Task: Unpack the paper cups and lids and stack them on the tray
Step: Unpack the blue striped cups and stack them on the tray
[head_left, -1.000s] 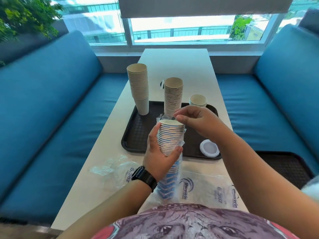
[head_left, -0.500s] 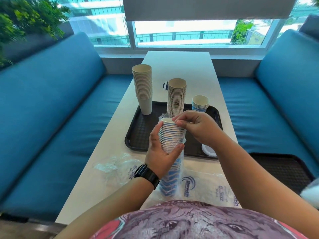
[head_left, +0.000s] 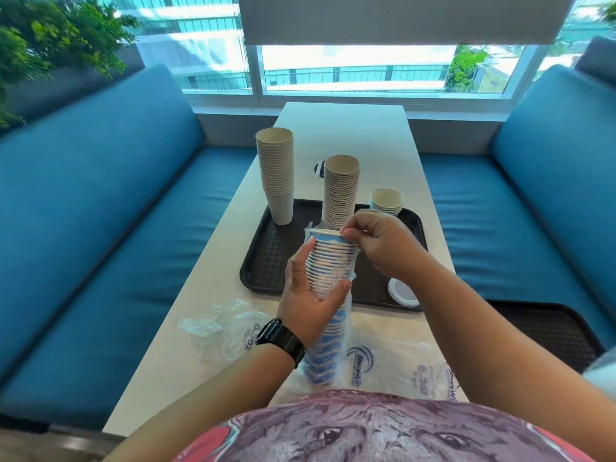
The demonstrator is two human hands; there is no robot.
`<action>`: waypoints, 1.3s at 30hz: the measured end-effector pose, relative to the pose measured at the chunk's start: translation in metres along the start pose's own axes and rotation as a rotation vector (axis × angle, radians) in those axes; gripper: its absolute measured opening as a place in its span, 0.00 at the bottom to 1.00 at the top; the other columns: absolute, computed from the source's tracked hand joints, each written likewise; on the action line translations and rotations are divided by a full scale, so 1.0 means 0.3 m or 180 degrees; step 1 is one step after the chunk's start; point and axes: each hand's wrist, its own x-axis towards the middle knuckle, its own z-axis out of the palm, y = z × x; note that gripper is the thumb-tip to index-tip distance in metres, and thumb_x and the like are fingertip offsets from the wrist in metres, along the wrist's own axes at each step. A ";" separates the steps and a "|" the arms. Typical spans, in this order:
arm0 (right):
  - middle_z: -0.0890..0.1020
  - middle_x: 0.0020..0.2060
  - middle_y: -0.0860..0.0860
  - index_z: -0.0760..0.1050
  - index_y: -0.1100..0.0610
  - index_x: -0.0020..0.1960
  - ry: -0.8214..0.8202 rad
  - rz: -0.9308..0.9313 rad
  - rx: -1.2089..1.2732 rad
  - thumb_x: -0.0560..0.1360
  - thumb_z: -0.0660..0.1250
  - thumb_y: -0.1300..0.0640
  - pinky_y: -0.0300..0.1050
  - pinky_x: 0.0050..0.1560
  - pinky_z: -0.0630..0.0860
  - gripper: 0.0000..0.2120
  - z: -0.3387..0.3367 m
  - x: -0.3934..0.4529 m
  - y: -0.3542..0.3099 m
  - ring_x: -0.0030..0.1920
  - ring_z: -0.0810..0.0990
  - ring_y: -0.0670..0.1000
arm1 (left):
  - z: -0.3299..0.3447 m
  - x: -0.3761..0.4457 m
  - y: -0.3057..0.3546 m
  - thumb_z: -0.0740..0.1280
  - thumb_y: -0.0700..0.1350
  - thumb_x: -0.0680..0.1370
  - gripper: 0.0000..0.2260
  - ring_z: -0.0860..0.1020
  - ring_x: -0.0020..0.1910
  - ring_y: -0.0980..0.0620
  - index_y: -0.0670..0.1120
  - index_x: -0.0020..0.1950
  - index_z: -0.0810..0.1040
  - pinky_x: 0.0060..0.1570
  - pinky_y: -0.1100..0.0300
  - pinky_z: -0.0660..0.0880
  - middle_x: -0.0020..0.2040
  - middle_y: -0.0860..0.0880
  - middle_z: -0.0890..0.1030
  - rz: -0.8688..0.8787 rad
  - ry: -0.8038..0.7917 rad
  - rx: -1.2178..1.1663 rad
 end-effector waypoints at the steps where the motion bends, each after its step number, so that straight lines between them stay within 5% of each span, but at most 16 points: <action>1: 0.78 0.41 0.45 0.77 0.50 0.44 0.0124 -0.0001 0.0042 0.78 0.66 0.61 0.25 0.43 0.67 0.08 -0.001 0.004 0.000 0.43 0.74 0.40 | 0.001 0.000 0.000 0.70 0.60 0.71 0.35 0.75 0.59 0.57 0.60 0.72 0.57 0.55 0.77 0.69 0.68 0.45 0.69 0.0003 0.0000 0.0011; 7: 0.80 0.50 0.49 0.75 0.49 0.50 0.0429 0.0194 0.0247 0.78 0.67 0.55 0.22 0.41 0.67 0.03 -0.018 0.033 0.000 0.47 0.76 0.39 | -0.002 -0.003 0.010 0.70 0.60 0.70 0.35 0.74 0.58 0.64 0.59 0.72 0.57 0.55 0.79 0.67 0.69 0.46 0.69 -0.0003 0.0001 0.0055; 12: 0.77 0.60 0.51 0.69 0.49 0.65 -0.0268 0.0827 0.0984 0.71 0.73 0.43 0.49 0.62 0.76 0.27 -0.004 0.030 0.041 0.59 0.78 0.50 | 0.001 0.001 0.012 0.70 0.59 0.71 0.35 0.72 0.60 0.70 0.59 0.72 0.57 0.55 0.78 0.69 0.69 0.47 0.68 0.0001 -0.0016 0.0034; 15: 0.79 0.60 0.54 0.69 0.50 0.66 -0.0434 0.1111 0.1929 0.59 0.79 0.40 0.51 0.63 0.75 0.39 0.021 0.026 0.062 0.59 0.80 0.54 | 0.004 0.000 0.017 0.70 0.60 0.70 0.35 0.73 0.60 0.65 0.60 0.73 0.56 0.56 0.75 0.70 0.68 0.51 0.67 -0.0007 -0.0054 0.0100; 20: 0.81 0.55 0.55 0.72 0.54 0.60 -0.0054 0.0940 0.2773 0.65 0.78 0.55 0.47 0.56 0.78 0.27 0.018 0.042 0.064 0.52 0.83 0.54 | 0.004 -0.003 0.017 0.70 0.61 0.70 0.36 0.77 0.61 0.51 0.59 0.73 0.56 0.58 0.53 0.78 0.69 0.46 0.69 -0.0031 -0.0112 0.0106; 23: 0.80 0.55 0.56 0.73 0.54 0.59 0.0376 0.0689 0.2869 0.63 0.78 0.54 0.47 0.52 0.78 0.27 -0.023 0.082 0.077 0.54 0.82 0.55 | 0.005 0.003 0.014 0.71 0.61 0.70 0.36 0.76 0.64 0.50 0.59 0.73 0.56 0.61 0.49 0.77 0.70 0.46 0.69 -0.0058 -0.0109 0.0139; 31: 0.77 0.61 0.57 0.68 0.45 0.62 0.1338 0.0411 0.1591 0.58 0.79 0.44 0.48 0.60 0.76 0.36 -0.174 0.197 0.211 0.59 0.78 0.54 | 0.014 0.008 0.005 0.72 0.60 0.69 0.37 0.74 0.66 0.55 0.61 0.73 0.57 0.66 0.56 0.73 0.72 0.47 0.70 -0.0165 -0.0051 0.0028; 35: 0.73 0.65 0.56 0.64 0.52 0.70 0.1408 0.0485 0.0707 0.66 0.78 0.56 0.41 0.58 0.72 0.37 -0.207 0.275 0.294 0.61 0.75 0.53 | 0.019 0.007 0.004 0.72 0.60 0.69 0.37 0.74 0.67 0.56 0.60 0.73 0.58 0.66 0.55 0.72 0.73 0.47 0.69 -0.0184 -0.0040 -0.0002; 39: 0.68 0.67 0.56 0.63 0.54 0.72 0.1388 0.0660 0.0133 0.68 0.77 0.57 0.37 0.58 0.64 0.37 -0.207 0.351 0.354 0.66 0.70 0.54 | 0.016 0.010 0.003 0.72 0.60 0.70 0.36 0.75 0.66 0.55 0.61 0.73 0.58 0.65 0.50 0.74 0.72 0.47 0.70 -0.0220 -0.0043 0.0024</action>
